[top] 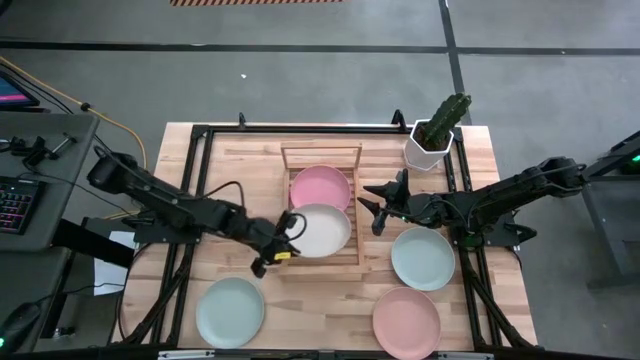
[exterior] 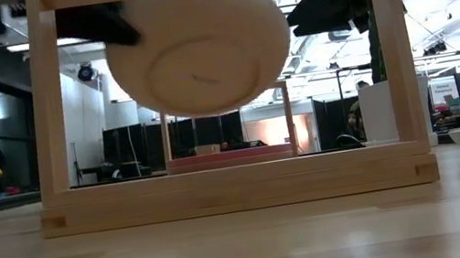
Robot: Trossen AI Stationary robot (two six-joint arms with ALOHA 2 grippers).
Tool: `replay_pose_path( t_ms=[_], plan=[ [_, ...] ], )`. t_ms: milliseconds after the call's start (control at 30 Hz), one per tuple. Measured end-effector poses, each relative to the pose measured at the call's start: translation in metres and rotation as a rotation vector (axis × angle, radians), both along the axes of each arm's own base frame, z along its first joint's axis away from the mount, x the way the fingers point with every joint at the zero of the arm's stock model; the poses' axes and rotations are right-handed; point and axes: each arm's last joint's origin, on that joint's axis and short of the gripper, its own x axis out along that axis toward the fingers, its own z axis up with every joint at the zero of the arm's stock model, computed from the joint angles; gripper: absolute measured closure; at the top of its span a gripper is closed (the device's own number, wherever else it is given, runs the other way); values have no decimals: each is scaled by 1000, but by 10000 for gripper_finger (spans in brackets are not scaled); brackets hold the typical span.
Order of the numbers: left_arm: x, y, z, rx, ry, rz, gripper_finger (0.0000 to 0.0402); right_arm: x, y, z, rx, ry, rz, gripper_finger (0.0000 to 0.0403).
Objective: Place and stack plates onto a shelf
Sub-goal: Put the gray plate on the shelf
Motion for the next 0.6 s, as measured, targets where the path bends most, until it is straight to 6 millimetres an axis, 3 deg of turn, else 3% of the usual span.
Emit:
replay_pose_path(
  t_ms=[167,400,600],
  plan=[
    [14,9,-14,44,10,0,401,0,0,-1,-2,9,0,242],
    [17,-12,-39,249,54,-152,401,-1,0,-2,-5,19,-5,242],
    [22,-25,-49,315,43,-213,401,-1,0,-2,-5,17,-5,242]
  ],
)
